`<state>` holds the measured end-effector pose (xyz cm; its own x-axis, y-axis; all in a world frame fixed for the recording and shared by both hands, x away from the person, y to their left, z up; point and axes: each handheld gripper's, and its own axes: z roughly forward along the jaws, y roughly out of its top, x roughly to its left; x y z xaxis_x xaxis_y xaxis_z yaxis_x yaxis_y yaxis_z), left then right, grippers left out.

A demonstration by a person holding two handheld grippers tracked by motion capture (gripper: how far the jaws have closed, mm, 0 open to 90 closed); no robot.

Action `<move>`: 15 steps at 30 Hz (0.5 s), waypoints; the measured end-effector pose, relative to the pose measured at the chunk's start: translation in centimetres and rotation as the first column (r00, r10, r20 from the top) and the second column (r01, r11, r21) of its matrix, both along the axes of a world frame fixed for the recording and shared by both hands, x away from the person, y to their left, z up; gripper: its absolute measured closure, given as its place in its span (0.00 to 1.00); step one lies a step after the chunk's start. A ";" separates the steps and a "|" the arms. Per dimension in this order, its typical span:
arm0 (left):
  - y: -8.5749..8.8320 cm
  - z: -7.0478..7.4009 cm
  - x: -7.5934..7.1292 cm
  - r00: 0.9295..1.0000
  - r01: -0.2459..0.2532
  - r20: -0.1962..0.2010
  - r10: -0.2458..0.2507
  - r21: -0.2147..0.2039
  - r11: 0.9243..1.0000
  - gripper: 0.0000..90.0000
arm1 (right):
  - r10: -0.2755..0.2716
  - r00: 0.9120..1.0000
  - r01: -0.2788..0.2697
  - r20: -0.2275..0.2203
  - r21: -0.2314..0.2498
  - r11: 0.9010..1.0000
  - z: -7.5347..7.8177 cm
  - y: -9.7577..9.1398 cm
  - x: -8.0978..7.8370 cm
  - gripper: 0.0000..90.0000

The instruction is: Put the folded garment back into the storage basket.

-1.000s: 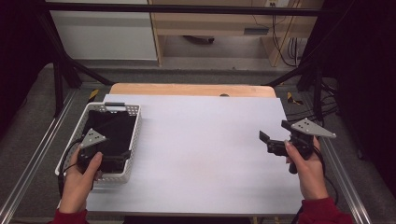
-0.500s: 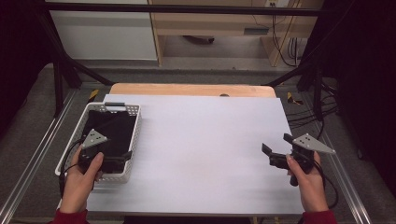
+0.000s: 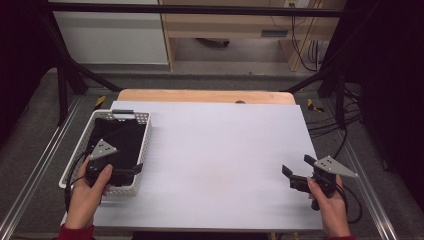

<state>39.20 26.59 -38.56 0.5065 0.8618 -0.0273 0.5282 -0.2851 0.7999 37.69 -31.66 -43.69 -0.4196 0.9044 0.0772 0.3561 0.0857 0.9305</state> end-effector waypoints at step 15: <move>-0.8 -0.7 -0.6 0.999 0.033 -0.032 -0.032 0.011 0.999 0.07 | 0.031 0.999 -0.031 -0.029 0.004 1.000 -2.4 1.3 -0.3 0.08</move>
